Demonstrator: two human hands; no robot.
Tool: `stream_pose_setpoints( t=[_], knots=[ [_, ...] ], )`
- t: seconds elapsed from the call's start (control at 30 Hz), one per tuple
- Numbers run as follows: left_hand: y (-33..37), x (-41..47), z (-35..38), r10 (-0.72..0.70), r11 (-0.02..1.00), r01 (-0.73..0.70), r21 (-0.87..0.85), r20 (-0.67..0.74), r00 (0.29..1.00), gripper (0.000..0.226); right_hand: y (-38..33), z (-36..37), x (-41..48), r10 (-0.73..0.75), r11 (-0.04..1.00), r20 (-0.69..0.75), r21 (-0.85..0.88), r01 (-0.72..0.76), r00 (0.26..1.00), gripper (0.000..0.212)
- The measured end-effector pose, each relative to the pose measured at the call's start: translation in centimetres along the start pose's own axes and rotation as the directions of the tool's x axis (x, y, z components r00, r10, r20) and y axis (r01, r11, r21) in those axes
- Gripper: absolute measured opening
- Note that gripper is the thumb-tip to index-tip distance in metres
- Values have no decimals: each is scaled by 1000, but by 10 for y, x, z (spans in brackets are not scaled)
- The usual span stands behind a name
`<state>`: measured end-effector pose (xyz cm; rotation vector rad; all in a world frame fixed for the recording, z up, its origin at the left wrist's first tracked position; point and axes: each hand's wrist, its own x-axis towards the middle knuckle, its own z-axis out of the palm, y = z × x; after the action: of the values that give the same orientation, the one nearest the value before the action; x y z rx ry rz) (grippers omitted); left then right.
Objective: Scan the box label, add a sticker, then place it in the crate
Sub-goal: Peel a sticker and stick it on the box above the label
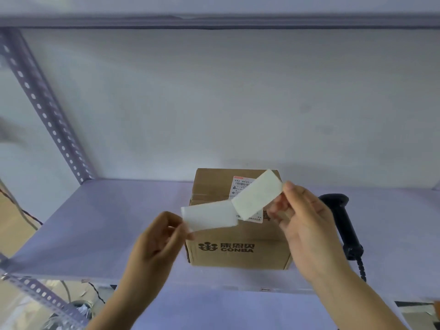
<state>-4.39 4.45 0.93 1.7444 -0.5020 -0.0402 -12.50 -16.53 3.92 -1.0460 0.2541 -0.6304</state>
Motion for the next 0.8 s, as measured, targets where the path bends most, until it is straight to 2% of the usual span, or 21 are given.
stream_pose_setpoints(
  t=[0.1,0.2,0.3,0.5,0.57,0.67,0.8],
  knots=[
    [-26,14,-34,-44,974,62,217,-88,995,17,-4,-5,8,-17,999,-39,51,19,999,17],
    [-61,28,-55,-116,877,147,457,-96,989,29,-3,-10,10,-18,999,-71,26,20,997,16],
    [-94,37,-56,-222,790,219,573,-66,973,31,5,-11,6,-14,999,-56,-39,12,998,19],
    [-122,42,-51,-273,642,224,733,-55,960,32,11,-11,2,-1,995,-31,-95,-2,1000,19],
    [-123,41,-55,-299,609,246,754,-69,952,23,11,-12,1,-5,995,-32,-99,1,999,19],
    [-108,42,-59,-207,655,255,711,-156,966,10,11,-14,-1,-28,992,-39,-122,23,999,19],
    [-55,43,-47,51,780,81,620,-192,980,18,13,-10,-1,-133,958,-59,-264,113,989,23]
  ],
)
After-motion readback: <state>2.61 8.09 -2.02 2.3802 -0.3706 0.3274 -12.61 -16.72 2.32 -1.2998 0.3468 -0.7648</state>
